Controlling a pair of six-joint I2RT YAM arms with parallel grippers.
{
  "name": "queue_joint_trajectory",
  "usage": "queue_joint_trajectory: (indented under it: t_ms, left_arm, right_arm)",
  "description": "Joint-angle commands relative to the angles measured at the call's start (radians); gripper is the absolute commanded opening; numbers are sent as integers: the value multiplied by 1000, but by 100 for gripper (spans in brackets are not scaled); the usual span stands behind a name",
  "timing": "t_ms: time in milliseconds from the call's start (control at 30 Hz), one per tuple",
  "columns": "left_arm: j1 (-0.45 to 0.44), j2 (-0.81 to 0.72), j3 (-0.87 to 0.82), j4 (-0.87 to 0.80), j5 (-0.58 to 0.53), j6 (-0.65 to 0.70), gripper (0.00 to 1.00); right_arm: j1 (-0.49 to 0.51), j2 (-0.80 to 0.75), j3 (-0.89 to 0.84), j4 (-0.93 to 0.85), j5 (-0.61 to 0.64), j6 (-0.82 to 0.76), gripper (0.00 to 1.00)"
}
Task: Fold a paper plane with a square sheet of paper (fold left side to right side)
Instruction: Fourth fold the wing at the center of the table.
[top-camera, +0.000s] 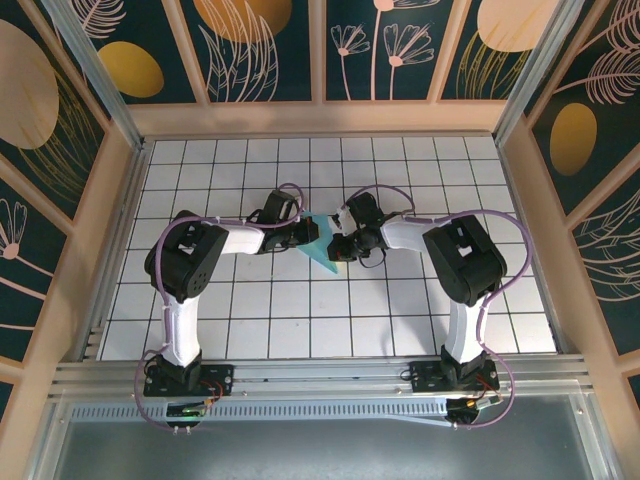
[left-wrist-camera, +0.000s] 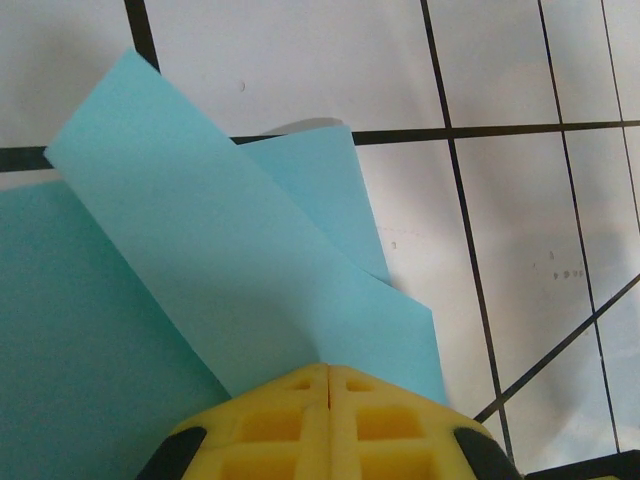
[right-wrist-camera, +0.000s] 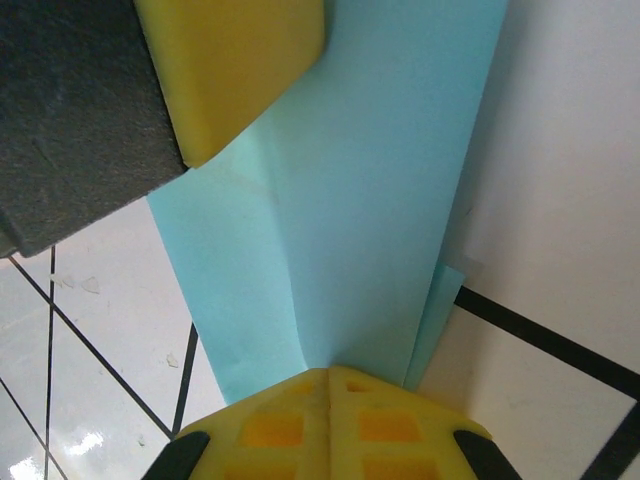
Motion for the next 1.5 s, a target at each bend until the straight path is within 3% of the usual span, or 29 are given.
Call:
queue_joint_trajectory:
  t_ms: [0, 400, 867, 1467]
  left_arm:
    - [3, 38, -27, -30, -40, 24, 0]
    - [3, 25, -55, -18, -48, 20, 0]
    - [3, 37, -51, -22, -53, 9, 0]
    - [4, 45, -44, -50, -106, -31, 0]
  right_arm:
    - [-11, -40, 23, -101, 1, 3, 0]
    - [-11, -71, 5, 79, -119, 107, 0]
    - [-10, 48, 61, 108, -81, 126, 0]
    - [7, 72, 20, 44, -38, 89, 0]
